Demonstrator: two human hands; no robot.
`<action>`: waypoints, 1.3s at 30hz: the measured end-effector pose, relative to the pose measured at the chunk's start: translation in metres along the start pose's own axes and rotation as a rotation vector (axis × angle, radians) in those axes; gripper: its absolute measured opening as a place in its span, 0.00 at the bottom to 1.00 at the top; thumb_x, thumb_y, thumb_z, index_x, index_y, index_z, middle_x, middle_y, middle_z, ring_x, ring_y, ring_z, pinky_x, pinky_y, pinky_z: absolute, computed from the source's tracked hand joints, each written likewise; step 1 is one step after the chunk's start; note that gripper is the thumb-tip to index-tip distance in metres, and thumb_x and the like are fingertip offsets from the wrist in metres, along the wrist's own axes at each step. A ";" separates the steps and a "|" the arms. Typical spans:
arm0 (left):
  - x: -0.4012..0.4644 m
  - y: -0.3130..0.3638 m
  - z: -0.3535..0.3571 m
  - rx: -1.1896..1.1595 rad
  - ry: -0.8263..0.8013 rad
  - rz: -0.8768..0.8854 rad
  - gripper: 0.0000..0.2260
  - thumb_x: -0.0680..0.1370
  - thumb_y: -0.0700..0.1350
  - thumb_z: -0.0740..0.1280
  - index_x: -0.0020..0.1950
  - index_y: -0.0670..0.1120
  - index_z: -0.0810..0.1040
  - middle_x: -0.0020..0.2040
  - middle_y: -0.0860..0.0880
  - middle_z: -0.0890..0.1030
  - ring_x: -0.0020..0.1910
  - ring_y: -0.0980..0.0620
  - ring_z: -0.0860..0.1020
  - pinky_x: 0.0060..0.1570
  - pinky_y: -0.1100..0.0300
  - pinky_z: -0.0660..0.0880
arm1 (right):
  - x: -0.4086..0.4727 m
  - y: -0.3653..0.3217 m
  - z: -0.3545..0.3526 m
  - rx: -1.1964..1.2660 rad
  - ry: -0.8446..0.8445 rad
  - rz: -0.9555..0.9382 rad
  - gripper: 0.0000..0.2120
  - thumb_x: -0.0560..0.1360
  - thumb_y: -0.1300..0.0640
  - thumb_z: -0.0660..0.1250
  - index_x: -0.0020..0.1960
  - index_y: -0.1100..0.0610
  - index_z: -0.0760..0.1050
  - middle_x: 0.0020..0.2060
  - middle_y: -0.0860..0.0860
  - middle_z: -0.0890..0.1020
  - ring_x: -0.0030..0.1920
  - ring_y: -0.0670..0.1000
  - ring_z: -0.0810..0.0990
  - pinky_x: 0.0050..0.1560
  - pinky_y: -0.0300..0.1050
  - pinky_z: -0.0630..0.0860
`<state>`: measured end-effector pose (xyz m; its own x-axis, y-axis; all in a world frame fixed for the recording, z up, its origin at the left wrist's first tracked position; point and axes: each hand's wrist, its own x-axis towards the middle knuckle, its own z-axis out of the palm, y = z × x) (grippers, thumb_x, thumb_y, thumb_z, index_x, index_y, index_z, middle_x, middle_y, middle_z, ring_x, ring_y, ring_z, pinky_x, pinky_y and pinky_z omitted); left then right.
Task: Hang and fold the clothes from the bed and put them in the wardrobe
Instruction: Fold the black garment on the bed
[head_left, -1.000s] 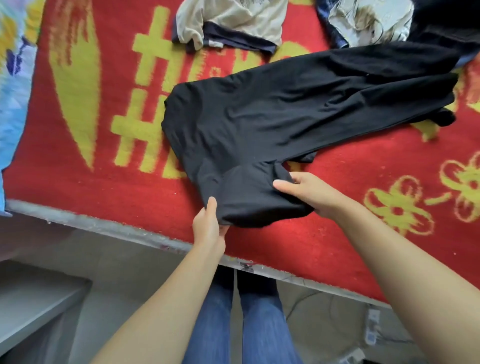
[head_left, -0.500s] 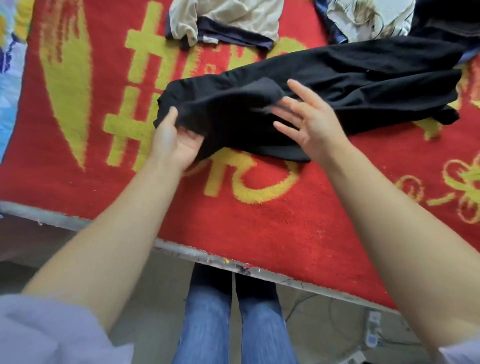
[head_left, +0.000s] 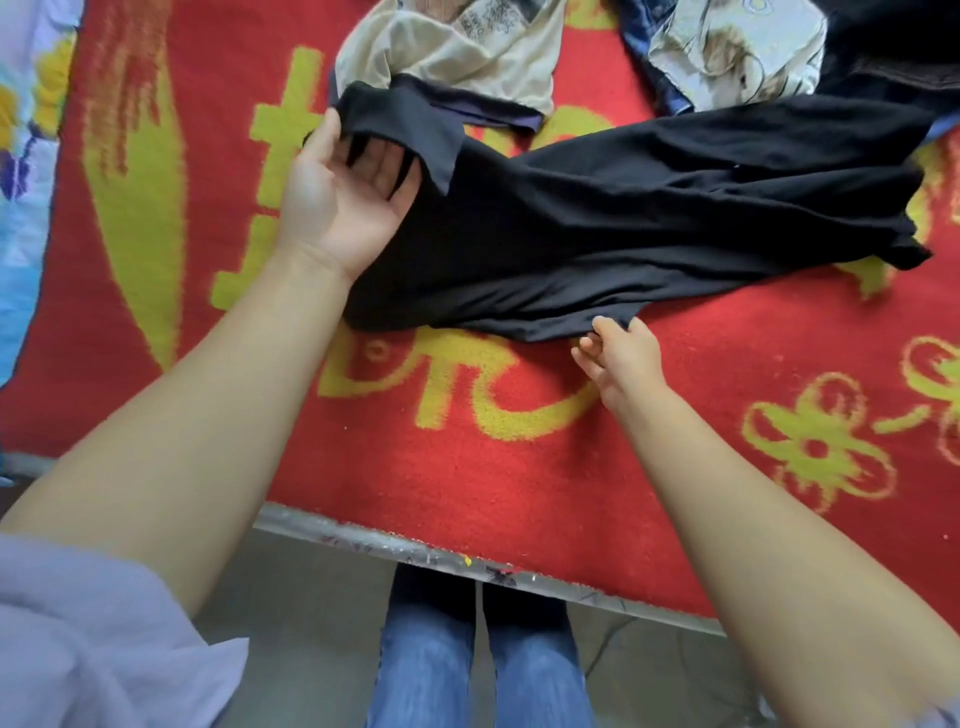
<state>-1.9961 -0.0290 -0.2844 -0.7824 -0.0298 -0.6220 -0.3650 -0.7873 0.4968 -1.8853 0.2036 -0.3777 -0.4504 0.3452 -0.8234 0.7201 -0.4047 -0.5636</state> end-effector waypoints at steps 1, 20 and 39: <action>0.000 0.006 0.006 0.008 -0.030 0.010 0.10 0.81 0.47 0.59 0.51 0.42 0.76 0.47 0.42 0.80 0.49 0.46 0.79 0.57 0.51 0.75 | 0.000 -0.004 0.000 0.000 -0.024 0.007 0.06 0.78 0.64 0.60 0.48 0.53 0.67 0.32 0.49 0.70 0.27 0.44 0.70 0.34 0.39 0.77; -0.044 0.015 0.046 0.124 -0.364 -0.084 0.13 0.81 0.47 0.58 0.58 0.41 0.74 0.55 0.40 0.79 0.60 0.40 0.77 0.60 0.39 0.72 | -0.084 0.049 -0.080 -0.410 -0.707 0.456 0.08 0.79 0.68 0.52 0.47 0.62 0.69 0.24 0.53 0.74 0.32 0.54 0.83 0.32 0.46 0.81; -0.135 -0.071 -0.060 0.134 -0.212 -0.389 0.16 0.77 0.47 0.59 0.57 0.47 0.82 0.58 0.44 0.82 0.56 0.44 0.81 0.48 0.42 0.78 | -0.060 -0.028 0.003 -0.057 -0.688 0.220 0.31 0.78 0.34 0.52 0.67 0.59 0.69 0.62 0.56 0.78 0.59 0.53 0.80 0.52 0.50 0.79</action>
<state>-1.8340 -0.0057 -0.2721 -0.6553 0.3894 -0.6473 -0.7028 -0.6284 0.3334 -1.8799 0.1922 -0.3128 -0.5088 -0.3578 -0.7830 0.8501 -0.3524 -0.3914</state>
